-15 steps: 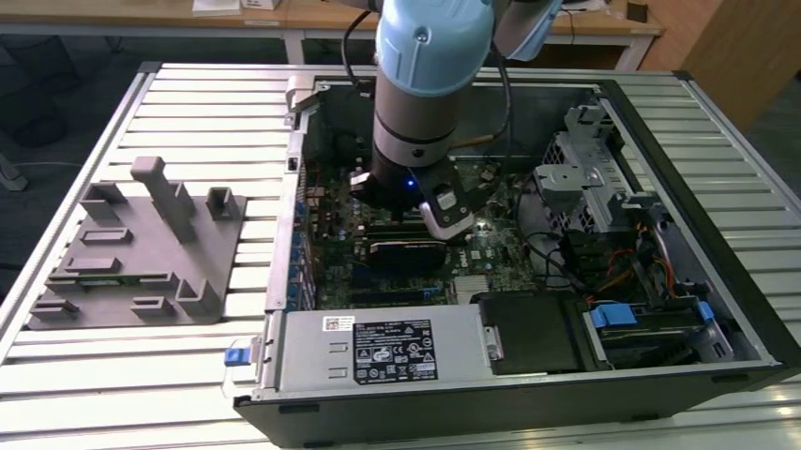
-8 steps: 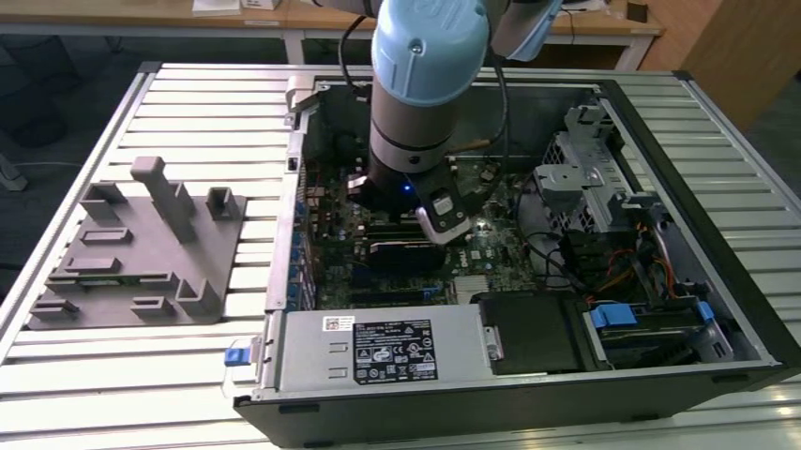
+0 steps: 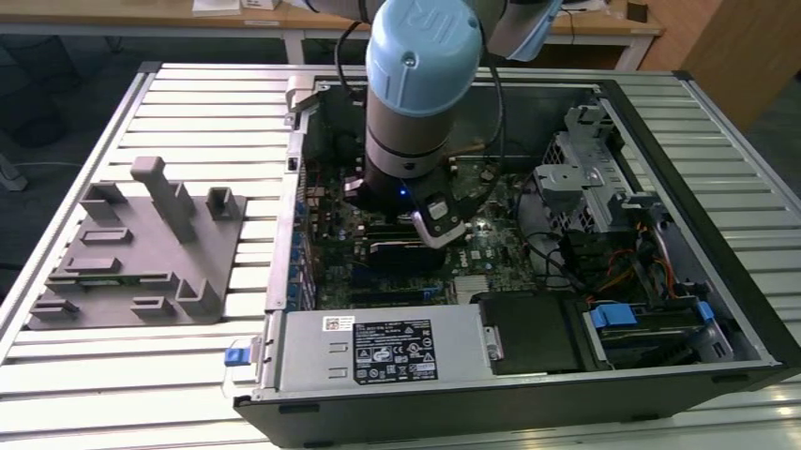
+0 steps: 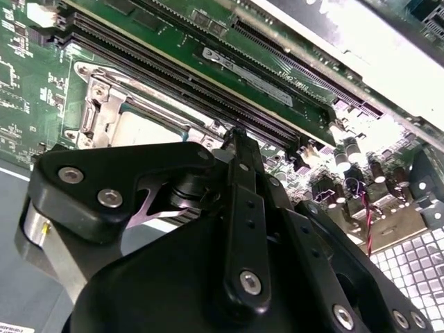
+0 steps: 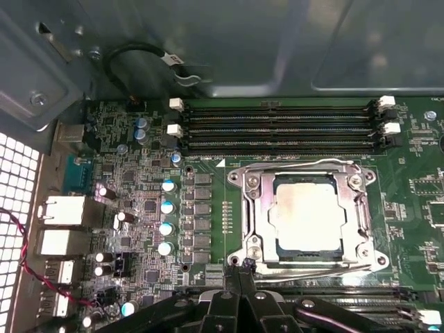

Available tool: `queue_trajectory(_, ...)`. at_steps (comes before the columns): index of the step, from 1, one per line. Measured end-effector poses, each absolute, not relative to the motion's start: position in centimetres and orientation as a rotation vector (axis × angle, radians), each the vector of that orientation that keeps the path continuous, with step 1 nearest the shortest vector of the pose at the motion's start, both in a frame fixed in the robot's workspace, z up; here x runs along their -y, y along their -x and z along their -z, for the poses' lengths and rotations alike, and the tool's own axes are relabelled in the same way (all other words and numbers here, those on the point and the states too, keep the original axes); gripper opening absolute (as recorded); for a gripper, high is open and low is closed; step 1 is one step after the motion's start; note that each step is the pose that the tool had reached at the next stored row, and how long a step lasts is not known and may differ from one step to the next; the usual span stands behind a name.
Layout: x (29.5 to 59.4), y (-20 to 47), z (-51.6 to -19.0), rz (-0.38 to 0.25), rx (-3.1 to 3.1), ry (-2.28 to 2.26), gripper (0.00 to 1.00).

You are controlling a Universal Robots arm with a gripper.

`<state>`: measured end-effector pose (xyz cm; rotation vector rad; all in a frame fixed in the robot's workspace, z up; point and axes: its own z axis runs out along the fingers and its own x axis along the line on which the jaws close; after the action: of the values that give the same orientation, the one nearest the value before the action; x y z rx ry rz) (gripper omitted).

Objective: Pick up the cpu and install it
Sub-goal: 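Install the second cpu locking lever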

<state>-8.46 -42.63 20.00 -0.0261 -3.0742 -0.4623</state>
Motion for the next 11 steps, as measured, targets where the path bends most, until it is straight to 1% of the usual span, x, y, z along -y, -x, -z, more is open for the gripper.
queue_trajectory(6, 42.63, 8.53, -19.59, 0.509, 3.067, 0.026, 0.11)
queue_trajectory(11, 42.63, 8.53, -19.12, 0.534, 3.062, 0.025, 0.11)
